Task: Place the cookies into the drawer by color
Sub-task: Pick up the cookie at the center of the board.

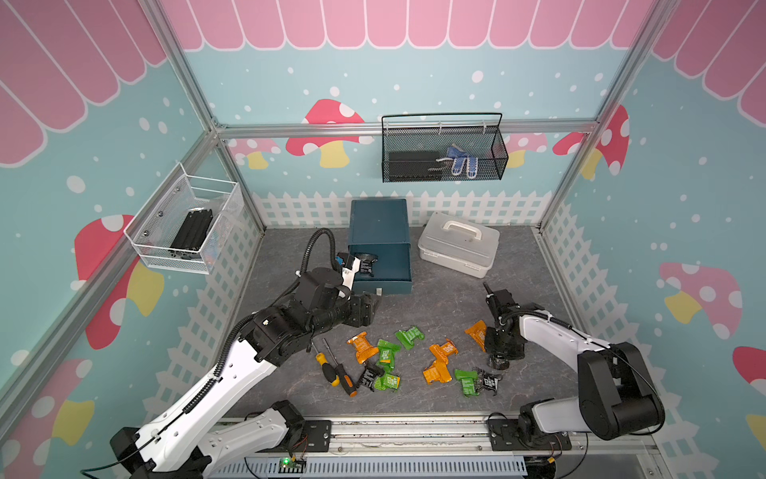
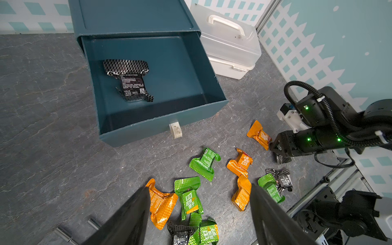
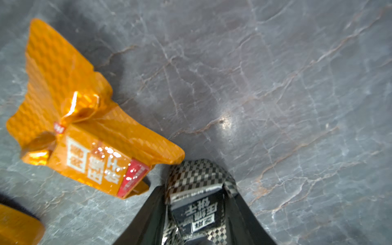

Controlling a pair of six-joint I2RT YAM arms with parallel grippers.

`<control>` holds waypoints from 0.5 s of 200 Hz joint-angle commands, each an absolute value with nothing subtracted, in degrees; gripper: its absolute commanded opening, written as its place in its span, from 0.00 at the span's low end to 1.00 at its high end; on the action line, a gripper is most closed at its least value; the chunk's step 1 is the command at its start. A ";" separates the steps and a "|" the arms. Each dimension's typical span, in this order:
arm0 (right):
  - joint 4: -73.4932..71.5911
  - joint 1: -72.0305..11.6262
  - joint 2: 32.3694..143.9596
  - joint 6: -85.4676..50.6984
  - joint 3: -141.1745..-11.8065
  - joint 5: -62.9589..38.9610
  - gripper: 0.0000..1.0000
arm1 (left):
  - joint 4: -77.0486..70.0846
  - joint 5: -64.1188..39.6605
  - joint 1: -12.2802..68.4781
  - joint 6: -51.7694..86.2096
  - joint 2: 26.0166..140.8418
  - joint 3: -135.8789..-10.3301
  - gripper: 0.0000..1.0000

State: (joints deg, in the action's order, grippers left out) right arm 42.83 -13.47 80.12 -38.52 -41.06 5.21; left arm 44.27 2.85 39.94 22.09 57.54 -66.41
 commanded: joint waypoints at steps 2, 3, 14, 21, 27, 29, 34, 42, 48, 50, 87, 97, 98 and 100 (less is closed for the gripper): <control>44.18 -13.32 78.67 -38.41 -39.96 5.44 0.41 | 43.53 3.77 40.41 21.80 56.85 -66.45 0.77; 44.20 -13.29 78.67 -38.37 -39.97 5.49 0.41 | 43.47 3.69 40.37 21.80 56.86 -66.49 0.77; 44.20 -13.31 78.23 -38.11 -40.21 5.18 0.35 | 43.30 3.36 40.36 21.97 56.98 -66.54 0.77; 44.08 -13.27 77.84 -37.83 -40.38 4.80 0.32 | 43.05 2.92 40.34 21.93 57.17 -66.51 0.77; 44.10 -13.27 77.17 -37.60 -40.55 4.72 0.31 | 42.62 2.49 40.35 21.96 57.28 -66.43 0.77; 44.12 -13.27 76.99 -37.59 -40.57 4.74 0.31 | 42.54 2.40 40.34 21.97 57.30 -66.42 0.77; 44.28 -13.34 76.40 -37.51 -40.78 4.89 0.31 | 42.15 2.18 40.35 22.05 57.30 -66.28 0.77; 44.75 -13.27 75.35 -37.31 -41.41 5.14 0.31 | 41.63 2.03 40.35 22.06 57.31 -66.18 0.77; 45.00 -13.32 74.67 -37.13 -41.87 5.32 0.31 | 41.40 1.96 40.35 22.15 57.47 -66.17 0.77; 45.09 -13.28 74.41 -37.10 -42.02 5.35 0.31 | 41.38 2.05 40.34 22.15 57.54 -66.16 0.77; 48.61 -13.87 71.09 -35.63 -47.50 2.95 0.31 | 39.71 1.75 40.39 22.24 58.56 -66.06 0.77; 49.95 -14.59 70.04 -35.27 -50.25 2.94 0.31 | 38.22 0.45 40.38 22.57 58.67 -65.64 0.77; 50.11 -14.63 69.96 -35.21 -50.53 2.97 0.31 | 38.05 0.31 40.40 22.62 58.69 -65.56 0.77; 50.43 -14.84 69.78 -35.06 -51.19 2.96 0.31 | 37.70 0.10 40.36 22.84 58.71 -65.48 0.77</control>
